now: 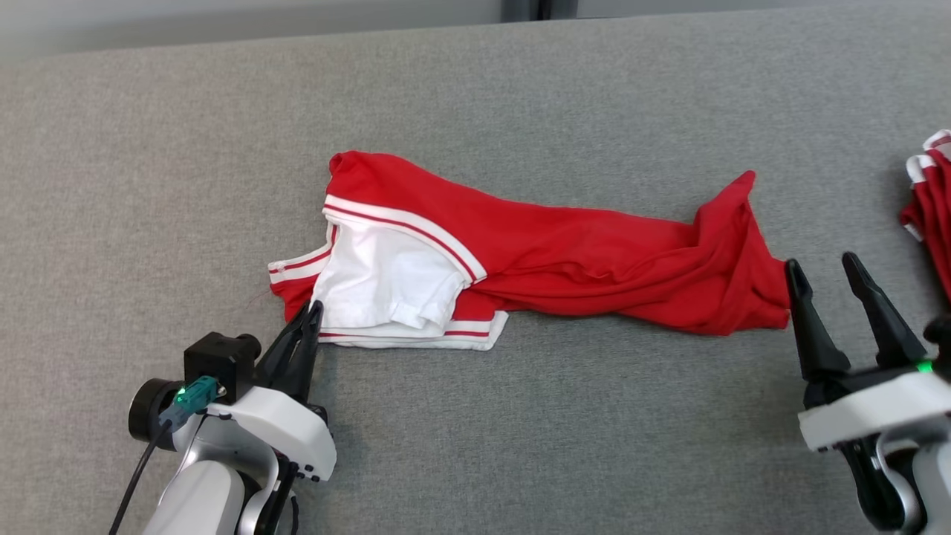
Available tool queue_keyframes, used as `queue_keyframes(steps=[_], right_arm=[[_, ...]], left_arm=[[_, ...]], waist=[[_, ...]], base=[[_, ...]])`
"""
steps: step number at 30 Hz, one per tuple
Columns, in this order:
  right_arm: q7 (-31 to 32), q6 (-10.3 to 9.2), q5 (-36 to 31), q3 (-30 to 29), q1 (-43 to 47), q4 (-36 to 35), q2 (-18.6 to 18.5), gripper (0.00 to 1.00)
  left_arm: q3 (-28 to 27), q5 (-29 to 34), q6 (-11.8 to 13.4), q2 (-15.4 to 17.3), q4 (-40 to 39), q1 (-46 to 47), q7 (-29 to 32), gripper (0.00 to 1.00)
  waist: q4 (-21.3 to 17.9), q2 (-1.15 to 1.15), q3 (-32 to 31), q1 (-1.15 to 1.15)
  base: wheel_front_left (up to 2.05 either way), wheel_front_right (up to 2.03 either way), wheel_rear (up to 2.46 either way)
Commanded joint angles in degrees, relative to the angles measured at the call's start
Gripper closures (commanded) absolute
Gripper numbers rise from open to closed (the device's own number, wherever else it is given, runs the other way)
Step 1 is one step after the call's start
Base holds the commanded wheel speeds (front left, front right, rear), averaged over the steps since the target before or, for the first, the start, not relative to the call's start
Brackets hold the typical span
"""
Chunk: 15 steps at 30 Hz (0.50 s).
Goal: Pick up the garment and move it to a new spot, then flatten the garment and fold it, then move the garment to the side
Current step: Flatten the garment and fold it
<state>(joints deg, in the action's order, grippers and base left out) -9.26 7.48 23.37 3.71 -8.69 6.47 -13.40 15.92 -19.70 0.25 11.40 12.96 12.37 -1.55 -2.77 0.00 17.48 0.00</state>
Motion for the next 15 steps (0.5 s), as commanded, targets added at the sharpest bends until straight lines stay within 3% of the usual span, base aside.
queue_keyframes(steps=[1, 15], right_arm=[[0.12, 0.03, 0.91, 0.7, -1.99, 1.22, -0.76, 0.0], [2.64, 0.02, 7.99, 10.84, -16.85, 15.45, -7.52, 0.0]], left_arm=[[0.08, 0.32, 0.11, 0.03, -0.13, 1.2, -0.45, 1.0], [1.01, 0.61, 0.29, -0.47, 1.41, 4.38, -3.1, 1.0]], waist=[[0.64, 0.0, 0.87, 0.0], [3.11, 0.0, 5.2, 0.0]], base=[[0.0, 0.0, 0.0], [0.0, 0.0, 0.0]])
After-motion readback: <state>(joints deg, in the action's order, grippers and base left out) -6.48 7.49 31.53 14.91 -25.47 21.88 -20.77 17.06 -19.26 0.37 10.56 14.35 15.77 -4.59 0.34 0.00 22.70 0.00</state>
